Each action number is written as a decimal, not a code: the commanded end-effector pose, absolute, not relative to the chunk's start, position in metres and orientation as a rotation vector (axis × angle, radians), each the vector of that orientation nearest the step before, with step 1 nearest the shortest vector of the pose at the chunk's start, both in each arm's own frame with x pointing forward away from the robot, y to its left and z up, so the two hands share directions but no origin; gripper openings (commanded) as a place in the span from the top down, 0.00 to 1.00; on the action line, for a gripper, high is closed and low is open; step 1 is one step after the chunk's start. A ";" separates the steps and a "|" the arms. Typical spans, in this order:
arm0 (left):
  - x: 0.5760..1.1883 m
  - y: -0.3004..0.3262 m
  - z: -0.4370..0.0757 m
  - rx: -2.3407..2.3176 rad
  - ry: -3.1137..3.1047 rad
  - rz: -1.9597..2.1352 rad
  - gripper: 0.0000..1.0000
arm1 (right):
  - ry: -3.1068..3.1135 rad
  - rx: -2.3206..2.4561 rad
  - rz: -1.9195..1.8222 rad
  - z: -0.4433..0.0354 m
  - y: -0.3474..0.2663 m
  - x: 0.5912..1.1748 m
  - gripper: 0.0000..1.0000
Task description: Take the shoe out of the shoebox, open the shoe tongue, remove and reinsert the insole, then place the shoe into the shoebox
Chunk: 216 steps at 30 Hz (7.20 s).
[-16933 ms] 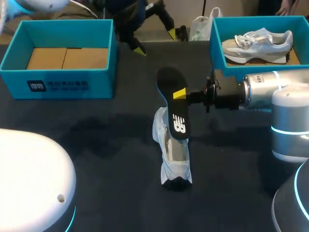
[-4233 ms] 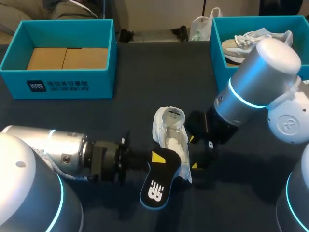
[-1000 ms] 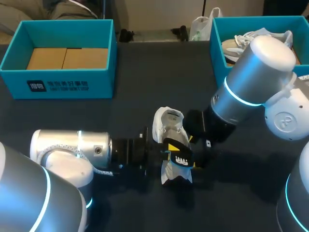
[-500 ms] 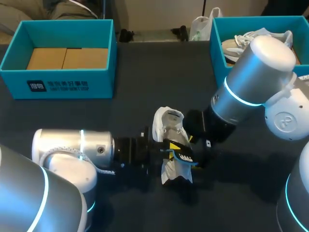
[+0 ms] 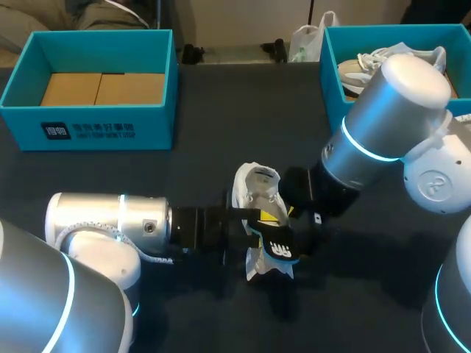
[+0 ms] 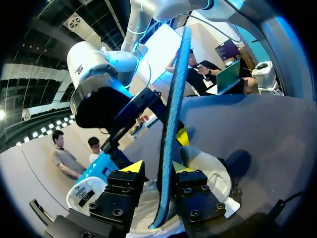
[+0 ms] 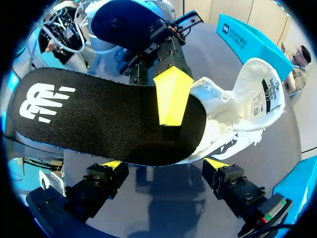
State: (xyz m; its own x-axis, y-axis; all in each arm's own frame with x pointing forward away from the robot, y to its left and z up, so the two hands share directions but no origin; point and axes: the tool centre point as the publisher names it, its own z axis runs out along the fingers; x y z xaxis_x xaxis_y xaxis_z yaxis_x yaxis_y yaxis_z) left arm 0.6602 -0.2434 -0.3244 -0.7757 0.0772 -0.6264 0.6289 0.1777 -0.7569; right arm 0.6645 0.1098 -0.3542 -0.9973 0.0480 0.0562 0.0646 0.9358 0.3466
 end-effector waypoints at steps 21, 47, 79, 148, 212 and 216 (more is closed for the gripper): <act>0.662 -0.251 -0.335 0.693 1.931 -1.505 1.00 | -3.048 -0.090 -0.544 -0.355 0.111 0.664 0.00; 0.657 -0.241 -0.319 0.671 1.902 -1.475 0.71 | -3.048 -0.090 -0.544 -0.355 0.111 0.664 0.00; 0.681 -0.250 -0.345 0.705 1.934 -1.345 1.00 | -3.048 -0.090 -0.544 -0.355 0.111 0.664 0.00; 0.649 -0.244 -0.313 0.831 1.846 -1.336 1.00 | -3.048 -0.090 -0.544 -0.355 0.111 0.664 0.00; 0.660 -0.226 -0.332 0.912 2.195 -1.344 0.55 | -3.048 -0.090 -0.544 -0.355 0.111 0.664 0.00; 0.658 -0.221 -0.325 0.929 2.202 -1.346 0.54 | -3.048 -0.090 -0.544 -0.355 0.111 0.664 0.00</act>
